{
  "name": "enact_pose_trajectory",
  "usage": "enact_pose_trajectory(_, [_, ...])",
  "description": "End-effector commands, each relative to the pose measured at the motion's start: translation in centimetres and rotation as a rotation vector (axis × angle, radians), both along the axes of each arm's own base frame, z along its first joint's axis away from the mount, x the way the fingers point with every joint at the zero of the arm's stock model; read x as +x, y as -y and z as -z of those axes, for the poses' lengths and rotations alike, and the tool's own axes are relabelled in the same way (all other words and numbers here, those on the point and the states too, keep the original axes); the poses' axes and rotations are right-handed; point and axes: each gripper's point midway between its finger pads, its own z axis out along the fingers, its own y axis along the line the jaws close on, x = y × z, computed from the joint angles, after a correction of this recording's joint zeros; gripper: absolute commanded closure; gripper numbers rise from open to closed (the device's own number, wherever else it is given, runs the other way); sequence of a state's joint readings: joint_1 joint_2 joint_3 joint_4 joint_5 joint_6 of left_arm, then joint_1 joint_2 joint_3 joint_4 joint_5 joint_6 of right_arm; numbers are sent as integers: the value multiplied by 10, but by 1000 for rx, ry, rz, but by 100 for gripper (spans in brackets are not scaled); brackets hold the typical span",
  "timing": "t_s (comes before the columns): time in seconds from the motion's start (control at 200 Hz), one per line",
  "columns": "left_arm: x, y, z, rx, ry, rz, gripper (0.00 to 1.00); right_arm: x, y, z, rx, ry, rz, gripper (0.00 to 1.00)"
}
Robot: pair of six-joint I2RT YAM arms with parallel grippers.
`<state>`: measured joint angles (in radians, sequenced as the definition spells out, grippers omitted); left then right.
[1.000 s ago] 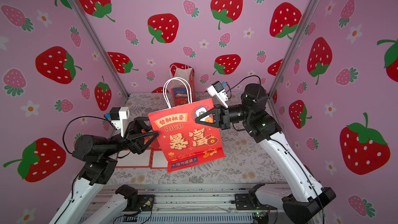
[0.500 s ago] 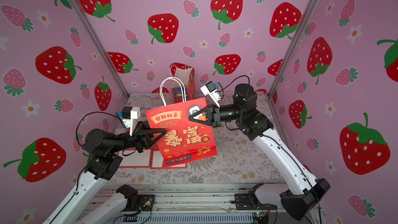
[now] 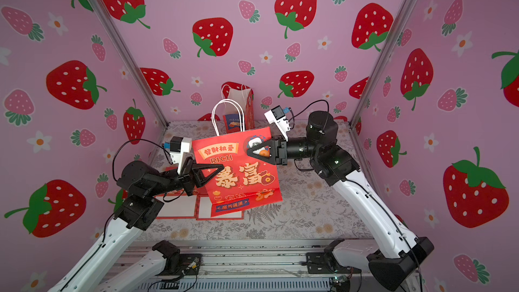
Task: Put away the paper bag
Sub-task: Press the paper bag.
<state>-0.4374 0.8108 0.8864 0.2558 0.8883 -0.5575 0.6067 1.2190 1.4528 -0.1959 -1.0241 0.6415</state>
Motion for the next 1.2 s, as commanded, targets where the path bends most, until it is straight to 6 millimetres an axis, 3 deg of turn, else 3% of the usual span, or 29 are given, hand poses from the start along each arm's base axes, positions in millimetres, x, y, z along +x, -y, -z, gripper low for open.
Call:
enact_pose_trajectory(0.0, [3,-2,-11,3,23,-37,100,-9,11,3,-19,35,49,63])
enact_pose_trajectory(0.485, [0,-6,-15,0,26,-53,100,-16,11,44,-114,-5,63,62])
enact_pose_trajectory(0.79, [-3,-9,-17,-4,30,-53,100,-21,16,54,-125,-14,74,35])
enact_pose_trajectory(1.011, [-7,-11,-20,-8,40,-55,100,-11,36,51,-132,63,249,3])
enact_pose_trajectory(1.196, [-7,-10,-20,-11,34,-49,100,-12,28,52,-118,43,193,3])
